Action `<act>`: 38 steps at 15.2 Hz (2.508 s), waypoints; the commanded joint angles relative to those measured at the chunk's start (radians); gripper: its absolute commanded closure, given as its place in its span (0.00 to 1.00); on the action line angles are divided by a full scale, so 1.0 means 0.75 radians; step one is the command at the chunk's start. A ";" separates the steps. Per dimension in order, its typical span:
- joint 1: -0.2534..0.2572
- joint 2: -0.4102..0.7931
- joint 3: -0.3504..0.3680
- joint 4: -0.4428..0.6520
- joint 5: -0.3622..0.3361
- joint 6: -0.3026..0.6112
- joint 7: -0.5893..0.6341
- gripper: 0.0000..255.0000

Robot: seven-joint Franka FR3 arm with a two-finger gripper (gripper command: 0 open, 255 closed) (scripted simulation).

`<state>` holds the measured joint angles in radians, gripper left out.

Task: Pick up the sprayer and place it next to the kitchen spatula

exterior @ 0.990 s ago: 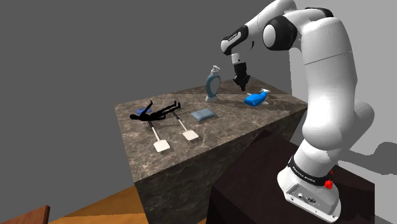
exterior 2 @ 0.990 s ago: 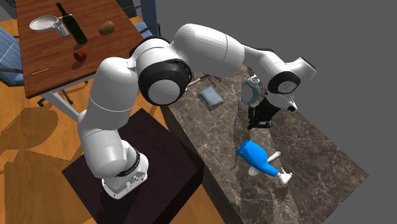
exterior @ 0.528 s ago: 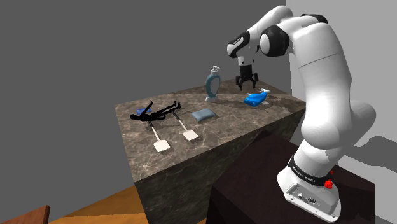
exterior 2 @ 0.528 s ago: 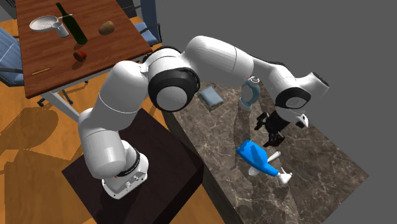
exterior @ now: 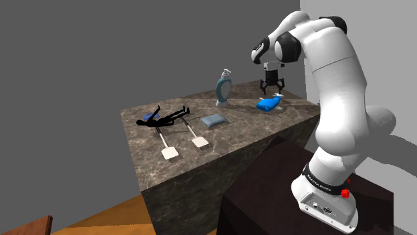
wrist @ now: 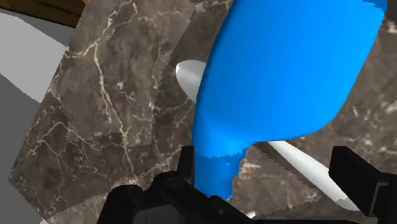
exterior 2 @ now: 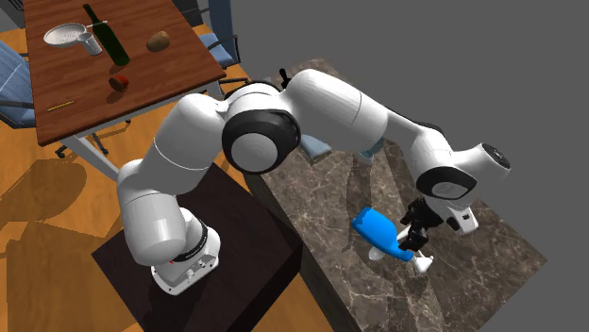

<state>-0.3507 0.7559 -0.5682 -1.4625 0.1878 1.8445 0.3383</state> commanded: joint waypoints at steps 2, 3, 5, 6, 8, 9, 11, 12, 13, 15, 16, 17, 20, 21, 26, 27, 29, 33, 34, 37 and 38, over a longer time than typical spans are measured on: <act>0.001 0.000 -0.058 -0.045 0.022 0.065 0.154 0.00; 0.000 0.003 -0.056 -0.058 0.025 0.082 0.152 0.00; 0.000 0.011 -0.052 -0.083 0.030 0.113 0.148 0.00; -0.001 0.016 -0.050 -0.095 0.033 0.129 0.146 0.00; -0.003 0.025 -0.046 -0.117 0.039 0.160 0.142 0.00; -0.005 0.033 -0.043 -0.134 0.043 0.184 0.139 0.00; -0.005 0.033 -0.043 -0.134 0.043 0.184 0.139 0.00; -0.005 0.033 -0.043 -0.134 0.043 0.184 0.139 0.00; -0.005 0.033 -0.043 -0.134 0.043 0.184 0.139 0.00; -0.005 0.033 -0.043 -0.134 0.043 0.184 0.139 0.00; -0.005 0.033 -0.043 -0.134 0.043 0.184 0.139 0.00; -0.005 0.033 -0.043 -0.134 0.043 0.184 0.139 0.00; -0.005 0.033 -0.043 -0.134 0.043 0.184 0.139 1.00; -0.005 0.033 -0.043 -0.134 0.043 0.184 0.139 1.00; -0.005 0.033 -0.043 -0.134 0.043 0.184 0.139 1.00; -0.005 0.033 -0.043 -0.134 0.043 0.184 0.139 1.00; 0.001 0.012 -0.051 -0.132 0.034 0.161 0.139 1.00; 0.011 -0.028 -0.067 -0.123 0.017 0.115 0.140 1.00; 0.013 -0.038 -0.071 -0.120 0.012 0.103 0.140 1.00; 0.020 -0.066 -0.082 -0.109 -0.001 0.066 0.141 1.00; 0.022 -0.075 -0.086 -0.104 -0.005 0.053 0.141 1.00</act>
<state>-0.3361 0.7082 -0.6291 -1.5410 0.1879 1.8926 0.4450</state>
